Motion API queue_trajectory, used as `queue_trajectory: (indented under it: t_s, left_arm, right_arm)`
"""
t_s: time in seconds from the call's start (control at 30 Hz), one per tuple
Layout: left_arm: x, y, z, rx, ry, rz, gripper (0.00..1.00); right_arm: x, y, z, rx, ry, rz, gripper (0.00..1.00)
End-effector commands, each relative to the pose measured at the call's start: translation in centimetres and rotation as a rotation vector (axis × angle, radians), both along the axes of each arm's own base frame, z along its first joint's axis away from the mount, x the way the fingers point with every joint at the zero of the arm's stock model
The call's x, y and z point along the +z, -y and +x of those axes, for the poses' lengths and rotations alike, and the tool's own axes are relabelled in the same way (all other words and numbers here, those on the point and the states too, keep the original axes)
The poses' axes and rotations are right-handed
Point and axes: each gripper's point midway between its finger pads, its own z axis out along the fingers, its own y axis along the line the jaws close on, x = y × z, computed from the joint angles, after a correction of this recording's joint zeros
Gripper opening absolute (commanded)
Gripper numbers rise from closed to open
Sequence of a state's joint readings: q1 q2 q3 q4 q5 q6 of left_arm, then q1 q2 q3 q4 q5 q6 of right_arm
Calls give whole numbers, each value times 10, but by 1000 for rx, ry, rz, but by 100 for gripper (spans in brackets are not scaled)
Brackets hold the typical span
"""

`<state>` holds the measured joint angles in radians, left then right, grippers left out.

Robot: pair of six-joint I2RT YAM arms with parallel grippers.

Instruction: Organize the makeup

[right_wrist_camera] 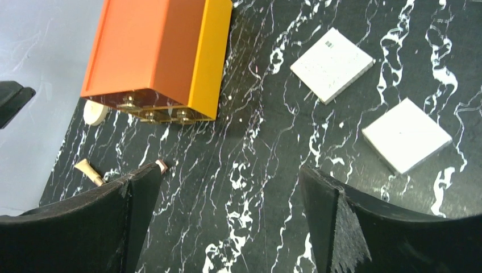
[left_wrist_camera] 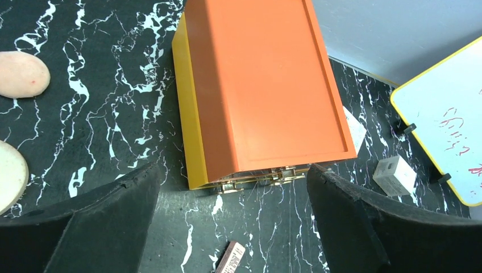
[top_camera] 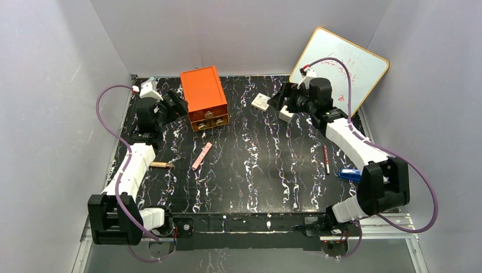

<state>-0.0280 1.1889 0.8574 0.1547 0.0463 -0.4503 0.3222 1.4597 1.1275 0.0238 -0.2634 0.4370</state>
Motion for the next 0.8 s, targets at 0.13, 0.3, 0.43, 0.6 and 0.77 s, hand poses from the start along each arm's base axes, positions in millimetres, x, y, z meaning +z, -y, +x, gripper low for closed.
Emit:
queue_trajectory:
  t_s: [0.13,0.3,0.43,0.6,0.77]
  left_arm:
    - [-10,6,9,-23,-25,-32,98]
    - [-29,1,22,20,-79,-31,99]
    - [-42,6,41,33,-108,28,98]
    - [-59,37,72,-15,-131,135,98]
    - [-75,66,96,-68,-148,156,98]
  right_arm:
    - [24,-5,-10,58,118,29,99]
    - [25,-8,-18,69,159,40,99]
    - [29,-12,-26,66,224,-14,99]
    - [27,-29,-42,125,255,-28,99]
    - [11,-59,-62,199,236,-8,99]
